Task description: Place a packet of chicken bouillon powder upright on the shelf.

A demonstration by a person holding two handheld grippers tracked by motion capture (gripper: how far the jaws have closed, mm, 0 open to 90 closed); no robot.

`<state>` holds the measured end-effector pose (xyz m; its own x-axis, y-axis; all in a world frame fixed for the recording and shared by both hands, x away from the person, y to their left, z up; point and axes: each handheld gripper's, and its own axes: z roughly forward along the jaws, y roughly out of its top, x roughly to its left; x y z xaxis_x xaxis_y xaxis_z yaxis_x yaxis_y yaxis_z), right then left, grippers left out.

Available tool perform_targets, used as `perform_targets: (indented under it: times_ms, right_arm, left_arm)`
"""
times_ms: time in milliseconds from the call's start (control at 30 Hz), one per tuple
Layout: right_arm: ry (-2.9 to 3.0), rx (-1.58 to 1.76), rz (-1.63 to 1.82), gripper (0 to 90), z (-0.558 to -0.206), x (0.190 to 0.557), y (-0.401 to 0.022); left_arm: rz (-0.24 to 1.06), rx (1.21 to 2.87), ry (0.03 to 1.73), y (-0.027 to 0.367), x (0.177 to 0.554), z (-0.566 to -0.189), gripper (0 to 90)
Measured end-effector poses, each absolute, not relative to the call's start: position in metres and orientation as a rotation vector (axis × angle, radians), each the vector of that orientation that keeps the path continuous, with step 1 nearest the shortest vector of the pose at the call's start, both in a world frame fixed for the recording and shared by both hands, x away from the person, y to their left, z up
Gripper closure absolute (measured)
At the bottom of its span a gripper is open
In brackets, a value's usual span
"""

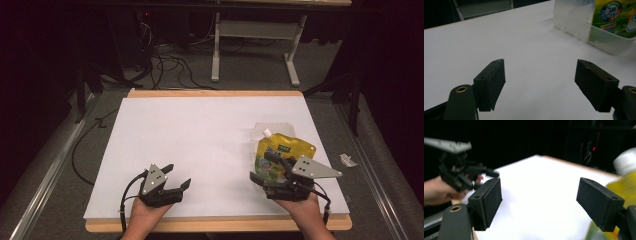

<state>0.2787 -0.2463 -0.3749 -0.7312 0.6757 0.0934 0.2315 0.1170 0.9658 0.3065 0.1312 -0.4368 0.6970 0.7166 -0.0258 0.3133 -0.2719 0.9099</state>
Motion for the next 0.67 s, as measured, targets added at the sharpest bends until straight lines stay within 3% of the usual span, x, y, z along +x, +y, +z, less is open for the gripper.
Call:
perform_targets:
  times_ms: [200,667]
  right_arm:
    - [2.156,0.896,1.584,20.3,-0.404,0.28,-0.227]
    - [2.146,0.893,1.599,20.2,-0.403,0.281,-0.231]
  left_arm:
    - [0.48,1.868,0.799,0.131,0.307,-0.437,25.0]
    - [0.471,1.873,0.8,0.13,0.308,-0.438,24.8]
